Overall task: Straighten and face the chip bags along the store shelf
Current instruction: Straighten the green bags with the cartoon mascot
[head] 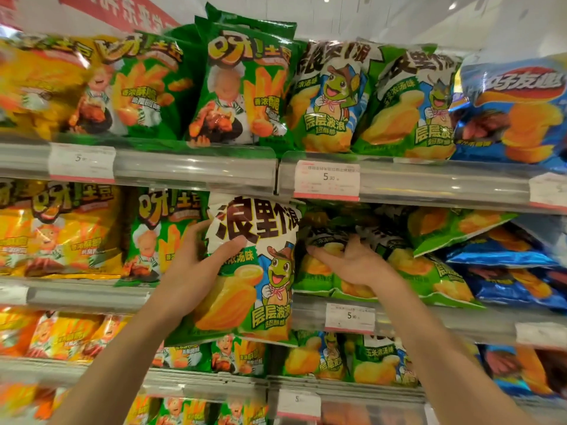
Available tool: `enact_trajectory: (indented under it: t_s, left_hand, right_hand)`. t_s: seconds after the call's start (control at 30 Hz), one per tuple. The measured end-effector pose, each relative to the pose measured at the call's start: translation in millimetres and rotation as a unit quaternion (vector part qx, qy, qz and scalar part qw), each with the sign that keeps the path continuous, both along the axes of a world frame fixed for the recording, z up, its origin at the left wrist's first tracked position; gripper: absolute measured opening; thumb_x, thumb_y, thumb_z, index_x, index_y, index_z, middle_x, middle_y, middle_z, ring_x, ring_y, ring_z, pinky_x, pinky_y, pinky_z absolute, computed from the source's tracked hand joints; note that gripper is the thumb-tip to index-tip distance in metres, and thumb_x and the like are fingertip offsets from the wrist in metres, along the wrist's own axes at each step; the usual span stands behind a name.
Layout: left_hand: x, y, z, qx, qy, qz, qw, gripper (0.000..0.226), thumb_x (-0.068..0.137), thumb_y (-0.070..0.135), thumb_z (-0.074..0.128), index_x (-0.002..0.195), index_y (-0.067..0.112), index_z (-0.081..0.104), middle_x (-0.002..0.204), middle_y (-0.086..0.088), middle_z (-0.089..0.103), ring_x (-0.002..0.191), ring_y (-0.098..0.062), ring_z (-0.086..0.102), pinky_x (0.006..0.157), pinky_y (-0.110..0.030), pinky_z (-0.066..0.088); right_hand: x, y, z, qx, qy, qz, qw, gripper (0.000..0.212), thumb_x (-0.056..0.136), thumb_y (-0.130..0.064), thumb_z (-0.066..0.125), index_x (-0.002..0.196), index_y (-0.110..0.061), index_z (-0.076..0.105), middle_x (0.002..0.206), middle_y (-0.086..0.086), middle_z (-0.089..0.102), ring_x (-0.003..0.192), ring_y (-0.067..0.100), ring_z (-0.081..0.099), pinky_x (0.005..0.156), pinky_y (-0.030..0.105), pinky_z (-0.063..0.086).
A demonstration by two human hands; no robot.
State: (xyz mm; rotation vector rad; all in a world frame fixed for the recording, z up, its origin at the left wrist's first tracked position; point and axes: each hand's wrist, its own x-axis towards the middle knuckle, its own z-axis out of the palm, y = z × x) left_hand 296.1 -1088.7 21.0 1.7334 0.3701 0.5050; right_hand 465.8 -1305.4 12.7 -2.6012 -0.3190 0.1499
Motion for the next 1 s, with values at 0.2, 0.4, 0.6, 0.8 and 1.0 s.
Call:
enact_trajectory:
  t_s: [0.2,0.4,0.6,0.8,1.0]
  left_hand:
    - [2,10,-5,-0.003,-0.012,0.015,1.0,0.066,0.078,0.053,0.073,0.134,0.041,0.041,0.114,0.009,0.064,0.096,-0.017,0.071,0.085,-0.044,0.059]
    - [4,14,-6,0.002,-0.02,0.016,1.0,0.064,0.081,0.052,0.071,0.136,0.039,0.043,0.115,0.007,0.066,0.096,-0.017,0.072,0.082,-0.042,0.06]
    - [5,8,-10,0.019,-0.023,0.016,0.999,0.072,0.073,0.059,0.071,0.135,0.04,0.041,0.116,0.01,0.064,0.099,-0.014,0.07,0.087,-0.04,0.058]
    - [8,5,-16,0.025,-0.027,0.015,0.999,0.08,0.067,0.064,0.07,0.137,0.039,0.04,0.116,0.011,0.065,0.099,-0.012,0.069,0.089,-0.042,0.057]
    - [8,3,-17,0.023,-0.045,0.017,0.999,0.08,0.067,0.062,0.07,0.137,0.039,0.04,0.116,0.009,0.065,0.097,-0.011,0.071,0.082,-0.036,0.058]
  right_hand:
    - [10,-7,-15,0.167,-0.05,-0.014,0.985,0.104,0.069,-0.07,0.074,0.15,-0.02,0.032,0.149,0.007,0.047,0.134,0.027,0.049,0.111,0.038,0.041]
    - [9,15,-22,0.186,-0.235,-0.005,0.954,0.096,0.081,-0.063,0.07,0.154,-0.018,0.026,0.153,0.011,0.038,0.137,0.032,0.044,0.109,0.05,0.043]
    - [34,32,-38,0.087,-0.216,-0.07,0.97,0.112,0.085,-0.061,0.064,0.159,-0.011,-0.005,0.168,0.014,0.003,0.151,0.037,0.017,0.12,0.051,0.02]
    - [48,25,-53,0.155,-0.115,-0.111,0.975,0.101,0.082,-0.054,0.069,0.153,-0.001,0.019,0.145,0.024,0.047,0.131,0.041,0.048,0.106,0.049,0.045]
    - [45,36,-51,0.168,-0.206,-0.129,0.955,0.087,0.086,-0.048,0.073,0.142,0.004,0.032,0.141,0.025,0.042,0.131,0.042,0.042,0.113,0.047,0.035]
